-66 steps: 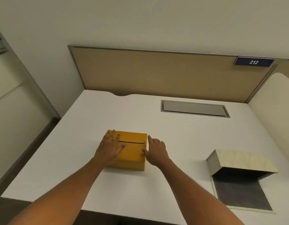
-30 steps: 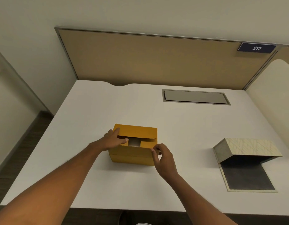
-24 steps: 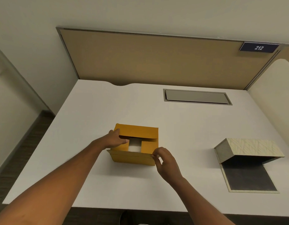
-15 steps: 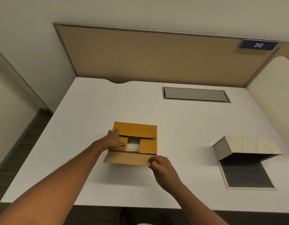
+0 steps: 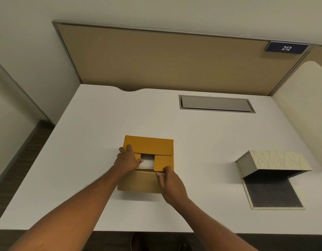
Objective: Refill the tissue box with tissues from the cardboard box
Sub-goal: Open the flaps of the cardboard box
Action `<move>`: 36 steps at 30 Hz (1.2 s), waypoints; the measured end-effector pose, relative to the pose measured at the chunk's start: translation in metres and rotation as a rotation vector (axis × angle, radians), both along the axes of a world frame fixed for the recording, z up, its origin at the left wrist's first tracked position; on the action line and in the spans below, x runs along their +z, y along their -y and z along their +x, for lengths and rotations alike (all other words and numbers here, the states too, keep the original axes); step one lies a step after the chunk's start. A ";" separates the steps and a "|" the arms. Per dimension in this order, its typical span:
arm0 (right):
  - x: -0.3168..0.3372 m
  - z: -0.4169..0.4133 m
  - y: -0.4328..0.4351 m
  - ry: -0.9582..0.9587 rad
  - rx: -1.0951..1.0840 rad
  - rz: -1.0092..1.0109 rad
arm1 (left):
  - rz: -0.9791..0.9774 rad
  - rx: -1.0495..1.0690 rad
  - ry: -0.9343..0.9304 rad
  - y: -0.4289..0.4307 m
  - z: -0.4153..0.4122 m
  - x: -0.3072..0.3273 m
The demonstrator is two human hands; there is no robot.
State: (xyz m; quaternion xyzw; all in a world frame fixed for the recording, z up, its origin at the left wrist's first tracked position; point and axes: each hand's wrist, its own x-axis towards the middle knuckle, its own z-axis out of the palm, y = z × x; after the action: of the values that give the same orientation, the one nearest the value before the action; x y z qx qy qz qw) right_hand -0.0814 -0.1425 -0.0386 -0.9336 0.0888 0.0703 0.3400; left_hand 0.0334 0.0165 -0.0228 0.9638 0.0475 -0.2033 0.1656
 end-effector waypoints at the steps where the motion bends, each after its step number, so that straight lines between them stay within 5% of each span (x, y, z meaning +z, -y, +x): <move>1: 0.004 0.008 -0.003 -0.038 -0.047 -0.014 | 0.010 0.001 0.010 0.000 0.000 -0.001; 9: 0.016 0.038 -0.016 -0.118 -0.077 -0.249 | 0.062 0.046 0.156 0.006 0.000 -0.002; 16: 0.012 0.041 -0.020 -0.001 -0.127 -0.449 | -0.017 0.065 0.353 0.003 0.016 0.011; 27: 0.013 0.053 -0.029 -0.096 -0.244 -0.199 | -0.288 0.187 0.500 0.005 0.064 0.023; 36: 0.008 0.058 -0.032 -0.098 -0.266 -0.181 | -0.079 -0.049 0.329 0.015 0.076 -0.014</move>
State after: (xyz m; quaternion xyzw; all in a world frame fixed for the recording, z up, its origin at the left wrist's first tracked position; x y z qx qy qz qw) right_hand -0.0230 -0.1110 -0.0310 -0.9358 0.2341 0.0616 0.2561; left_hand 0.1097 0.0013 -0.0370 0.9777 -0.0118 -0.0486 0.2039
